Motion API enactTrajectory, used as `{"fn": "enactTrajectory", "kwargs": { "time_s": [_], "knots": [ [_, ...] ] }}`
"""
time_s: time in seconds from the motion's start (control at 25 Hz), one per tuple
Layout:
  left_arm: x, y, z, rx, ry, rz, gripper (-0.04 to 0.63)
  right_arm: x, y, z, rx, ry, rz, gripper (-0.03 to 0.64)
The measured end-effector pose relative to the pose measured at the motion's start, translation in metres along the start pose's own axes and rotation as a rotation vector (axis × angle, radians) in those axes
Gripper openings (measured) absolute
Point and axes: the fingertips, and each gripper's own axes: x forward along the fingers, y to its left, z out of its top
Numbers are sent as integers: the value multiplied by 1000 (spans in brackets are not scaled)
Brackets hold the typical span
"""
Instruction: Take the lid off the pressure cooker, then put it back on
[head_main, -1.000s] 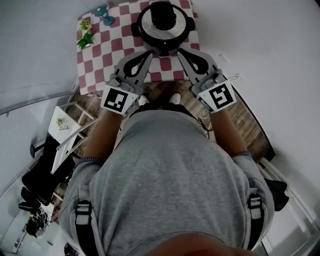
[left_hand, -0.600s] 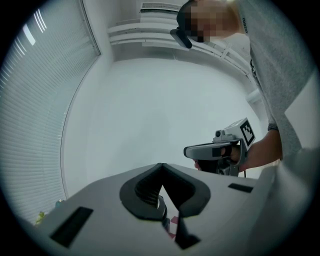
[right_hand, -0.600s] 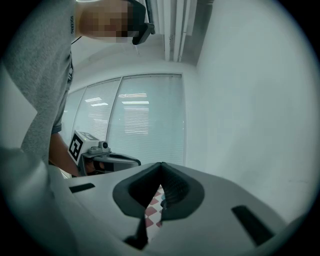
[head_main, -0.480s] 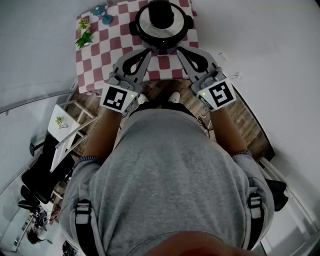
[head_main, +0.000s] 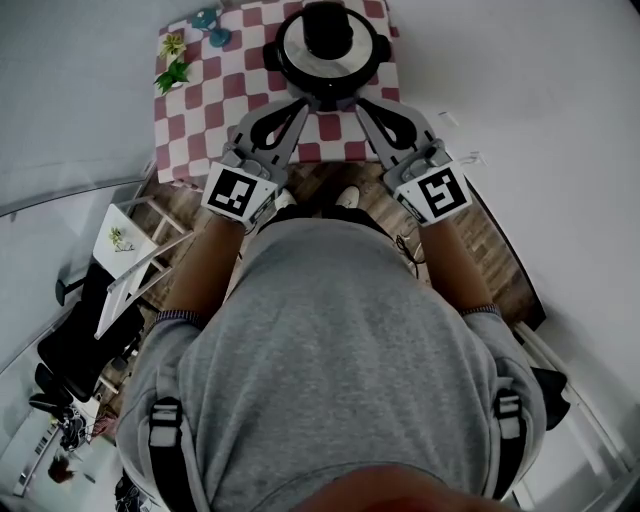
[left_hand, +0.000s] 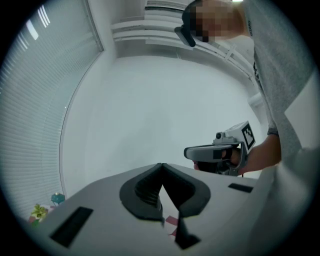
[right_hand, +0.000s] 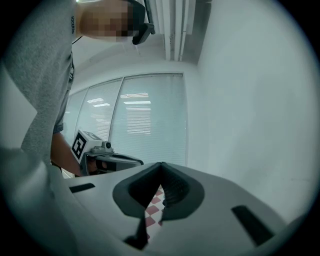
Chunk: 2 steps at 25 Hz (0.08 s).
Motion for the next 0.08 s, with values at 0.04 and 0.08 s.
{"fn": "enactTrajectory", "kwargs": {
  "time_s": [0.04, 0.08],
  "knots": [
    [0, 1, 2, -16, -6, -2, 18, 0, 0, -1, -4, 7, 4, 8],
    [0, 2, 5, -32, -14, -3, 18, 1, 1, -3, -7, 13, 8, 8]
  ]
}}
